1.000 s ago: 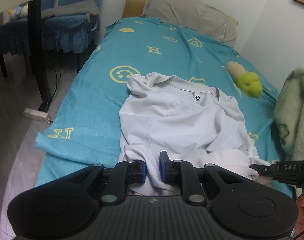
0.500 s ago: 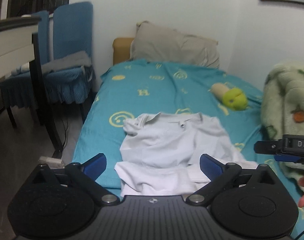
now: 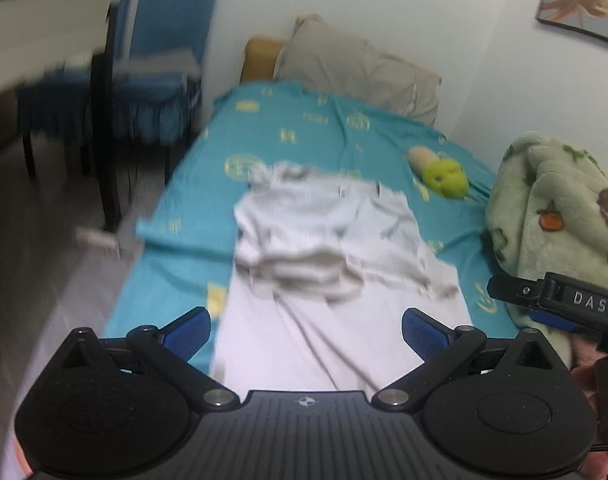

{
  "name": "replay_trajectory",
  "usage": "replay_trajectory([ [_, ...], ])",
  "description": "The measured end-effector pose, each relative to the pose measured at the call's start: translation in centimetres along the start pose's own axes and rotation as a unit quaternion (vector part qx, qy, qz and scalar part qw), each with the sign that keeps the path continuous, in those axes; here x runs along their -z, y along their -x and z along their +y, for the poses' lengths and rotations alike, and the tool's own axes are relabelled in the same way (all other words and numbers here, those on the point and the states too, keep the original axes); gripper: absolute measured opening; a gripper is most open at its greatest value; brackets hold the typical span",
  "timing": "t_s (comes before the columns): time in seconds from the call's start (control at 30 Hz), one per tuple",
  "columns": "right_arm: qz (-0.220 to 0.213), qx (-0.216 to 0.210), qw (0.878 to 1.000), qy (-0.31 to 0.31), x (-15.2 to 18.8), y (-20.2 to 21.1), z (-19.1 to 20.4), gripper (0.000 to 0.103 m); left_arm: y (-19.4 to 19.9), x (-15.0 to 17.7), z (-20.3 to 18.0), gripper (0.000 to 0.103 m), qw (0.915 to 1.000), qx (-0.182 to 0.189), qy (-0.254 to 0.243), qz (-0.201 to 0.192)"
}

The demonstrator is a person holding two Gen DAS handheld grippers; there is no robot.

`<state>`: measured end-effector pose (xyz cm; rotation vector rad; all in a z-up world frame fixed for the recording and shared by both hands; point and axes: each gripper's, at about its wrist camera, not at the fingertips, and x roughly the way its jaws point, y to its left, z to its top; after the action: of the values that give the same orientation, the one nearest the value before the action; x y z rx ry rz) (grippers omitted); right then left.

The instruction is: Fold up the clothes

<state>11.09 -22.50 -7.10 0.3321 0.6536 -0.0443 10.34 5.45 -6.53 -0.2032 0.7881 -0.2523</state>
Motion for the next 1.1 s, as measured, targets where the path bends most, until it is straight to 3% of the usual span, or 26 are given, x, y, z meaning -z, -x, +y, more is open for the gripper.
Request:
replay_trajectory([
  [0.1,0.0,-0.001,1.0,-0.011,0.3,0.3,-0.1,0.086,-1.1,1.1,1.3,0.102,0.9972,0.017,0.057,0.046],
  [0.27,-0.004,0.009,1.0,-0.028,0.3,0.0,-0.5,0.086,-3.6,2.2,2.2,0.1,0.9873,0.021,0.11,0.113],
  [0.47,0.006,0.012,0.999,-0.05,0.5,-0.8,-0.9,0.086,-7.6,2.9,4.2,0.1,0.9621,0.04,0.202,0.179],
  [0.67,0.012,0.014,0.998,-0.067,0.6,-1.2,-1.3,0.086,-7.8,3.2,6.0,0.1,0.9492,0.056,0.265,0.161],
  [0.83,0.038,0.0,0.993,-0.108,0.5,-1.6,-2.4,0.086,-6.8,2.6,6.9,0.094,0.948,0.071,0.287,0.116],
  [0.9,0.061,-0.034,0.983,-0.169,0.4,-1.4,-3.9,0.086,-6.2,2.5,7.2,0.094,0.9426,0.092,0.304,0.102],
  [0.97,0.081,-0.077,0.965,-0.237,0.6,-1.1,-5.4,0.086,-5.8,2.6,7.6,0.094,0.9364,0.111,0.319,0.094],
  [1.1,0.132,-0.135,0.923,-0.334,2.2,-1.6,-6.9,0.087,-6.7,3.5,7.8,0.089,0.9297,0.091,0.331,0.133],
])
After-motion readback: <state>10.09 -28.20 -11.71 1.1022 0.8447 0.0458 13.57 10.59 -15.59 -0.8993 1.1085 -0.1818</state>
